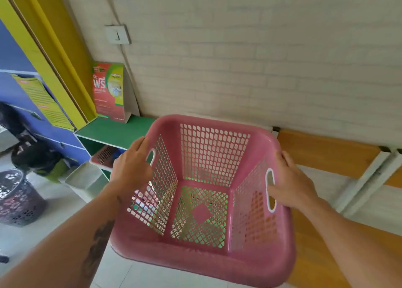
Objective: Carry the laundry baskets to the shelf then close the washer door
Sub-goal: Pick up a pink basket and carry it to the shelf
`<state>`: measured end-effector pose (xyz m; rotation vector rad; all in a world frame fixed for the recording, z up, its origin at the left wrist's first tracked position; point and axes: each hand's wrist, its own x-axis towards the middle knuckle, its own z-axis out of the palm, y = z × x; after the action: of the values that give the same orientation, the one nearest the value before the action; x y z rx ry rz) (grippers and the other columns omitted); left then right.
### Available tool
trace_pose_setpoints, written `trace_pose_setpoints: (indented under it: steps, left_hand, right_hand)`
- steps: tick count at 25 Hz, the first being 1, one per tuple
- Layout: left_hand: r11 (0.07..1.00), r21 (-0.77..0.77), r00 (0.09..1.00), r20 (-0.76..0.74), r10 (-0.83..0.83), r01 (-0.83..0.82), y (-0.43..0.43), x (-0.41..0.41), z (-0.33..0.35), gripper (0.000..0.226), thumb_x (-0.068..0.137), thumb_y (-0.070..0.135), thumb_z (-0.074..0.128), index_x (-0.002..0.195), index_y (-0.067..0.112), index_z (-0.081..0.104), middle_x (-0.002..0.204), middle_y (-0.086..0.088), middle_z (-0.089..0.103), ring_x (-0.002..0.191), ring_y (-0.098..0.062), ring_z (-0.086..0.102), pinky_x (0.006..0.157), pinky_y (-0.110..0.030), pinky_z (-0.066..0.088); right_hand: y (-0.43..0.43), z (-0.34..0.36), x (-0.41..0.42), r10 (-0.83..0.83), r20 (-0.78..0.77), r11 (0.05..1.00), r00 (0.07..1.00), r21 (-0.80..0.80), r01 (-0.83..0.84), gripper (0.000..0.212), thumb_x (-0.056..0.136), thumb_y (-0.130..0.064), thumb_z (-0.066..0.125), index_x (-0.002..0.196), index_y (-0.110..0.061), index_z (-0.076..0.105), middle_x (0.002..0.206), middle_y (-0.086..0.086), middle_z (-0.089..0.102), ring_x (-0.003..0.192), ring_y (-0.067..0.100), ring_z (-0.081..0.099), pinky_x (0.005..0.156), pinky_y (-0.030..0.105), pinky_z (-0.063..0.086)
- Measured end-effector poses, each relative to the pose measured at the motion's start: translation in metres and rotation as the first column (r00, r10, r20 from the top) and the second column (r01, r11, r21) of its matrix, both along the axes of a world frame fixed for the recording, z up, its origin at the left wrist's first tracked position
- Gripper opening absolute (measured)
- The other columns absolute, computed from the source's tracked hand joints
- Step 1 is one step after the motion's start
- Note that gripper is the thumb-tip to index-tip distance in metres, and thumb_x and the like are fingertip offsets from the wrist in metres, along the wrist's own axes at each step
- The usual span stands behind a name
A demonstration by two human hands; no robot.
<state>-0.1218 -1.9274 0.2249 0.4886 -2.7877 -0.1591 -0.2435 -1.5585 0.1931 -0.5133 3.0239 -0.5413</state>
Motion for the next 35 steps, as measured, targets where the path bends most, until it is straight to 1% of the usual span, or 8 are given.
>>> trace_pose_setpoints:
  steps: [9,12,17,25,28,31,33,35]
  left_hand:
    - [0.986,0.085,0.985,0.082,-0.152,0.145,-0.078,-0.099,-0.101,0.071,0.072,0.004,0.055,0.139,0.02,0.037,0.138,-0.002,0.043,0.094,-0.037,0.062,0.061,-0.044,0.053]
    - [0.974,0.086,0.968,0.126,-0.218,0.208,-0.103,-0.131,-0.167,0.088,0.07,-0.002,0.055,0.15,0.015,0.023,0.155,-0.012,0.027,0.126,-0.041,0.045,0.088,-0.055,0.051]
    - [0.937,0.143,0.893,0.284,-0.348,0.319,-0.142,-0.17,-0.307,0.09,0.074,0.001,0.055,0.153,0.009,0.014,0.158,-0.021,0.017,0.137,-0.045,0.028,0.105,-0.059,0.038]
    - [0.943,0.159,0.767,0.55,-0.33,0.292,-0.164,-0.156,-0.466,0.114,0.059,-0.004,0.068,0.152,0.016,0.005,0.156,-0.026,-0.005,0.143,-0.049,0.007,0.109,-0.059,0.032]
    - [0.955,0.128,0.773,0.564,-0.291,0.267,-0.162,-0.154,-0.477,0.106,0.065,-0.001,0.065,0.151,0.019,0.007,0.157,-0.024,-0.003,0.143,-0.048,0.01,0.099,-0.061,0.041]
    - [0.96,0.183,0.783,0.556,-0.279,0.213,-0.154,-0.162,-0.458,0.091,0.074,0.007,0.061,0.15,0.02,0.012,0.153,-0.019,0.013,0.134,-0.044,0.029,0.095,-0.06,0.046]
    - [0.964,0.196,0.783,0.564,-0.262,0.182,-0.146,-0.17,-0.436,0.078,0.075,0.011,0.057,0.144,0.019,0.023,0.142,-0.015,0.032,0.118,-0.038,0.046,0.092,-0.055,0.049]
    - [0.953,0.261,0.778,0.562,-0.281,0.156,-0.128,-0.173,-0.404,0.062,0.072,0.01,0.054,0.132,0.015,0.038,0.135,-0.012,0.045,0.107,-0.033,0.054,0.089,-0.05,0.051]
  right_hand:
    - [-0.065,-0.095,-0.057,-0.132,0.16,0.991,0.978,0.055,0.125,0.105,0.072,-0.016,0.067,0.15,-0.028,-0.001,0.156,-0.001,0.014,0.103,0.032,0.06,0.061,0.036,0.048]
    - [-0.088,-0.152,-0.065,-0.205,0.252,0.979,0.946,0.075,0.192,0.114,0.072,-0.008,0.07,0.151,-0.03,-0.009,0.161,0.001,0.005,0.103,0.034,0.061,0.063,0.039,0.055]
    - [-0.138,-0.269,-0.061,-0.416,0.321,0.899,0.851,0.286,0.332,0.114,0.07,-0.007,0.071,0.154,-0.014,-0.006,0.164,0.007,-0.001,0.103,0.043,0.062,0.064,0.039,0.048]
    - [-0.18,-0.406,-0.057,-0.475,0.387,0.875,0.79,0.305,0.376,0.12,0.069,-0.001,0.074,0.154,-0.019,-0.007,0.165,0.005,-0.003,0.131,0.04,0.046,0.085,0.045,0.052]
    - [-0.183,-0.411,-0.066,-0.432,0.456,0.899,0.778,0.289,0.329,0.116,0.071,0.001,0.068,0.154,-0.022,-0.009,0.165,0.004,-0.007,0.119,0.043,0.055,0.074,0.039,0.051]
    - [-0.17,-0.39,-0.068,-0.341,0.48,0.94,0.808,0.169,0.296,0.101,0.074,-0.002,0.063,0.151,-0.027,0.002,0.154,0.005,0.02,0.101,0.035,0.062,0.051,0.028,0.037]
    - [-0.159,-0.37,-0.062,-0.328,0.476,0.942,0.816,0.105,0.317,0.074,0.081,-0.008,0.057,0.143,-0.022,0.021,0.137,0.006,0.036,0.096,0.031,0.06,0.056,0.031,0.039]
    - [-0.144,-0.341,-0.044,-0.393,0.488,0.913,0.78,0.104,0.395,0.058,0.088,-0.016,0.052,0.142,-0.014,0.029,0.146,0.006,0.034,0.118,0.03,0.052,0.082,0.04,0.048]
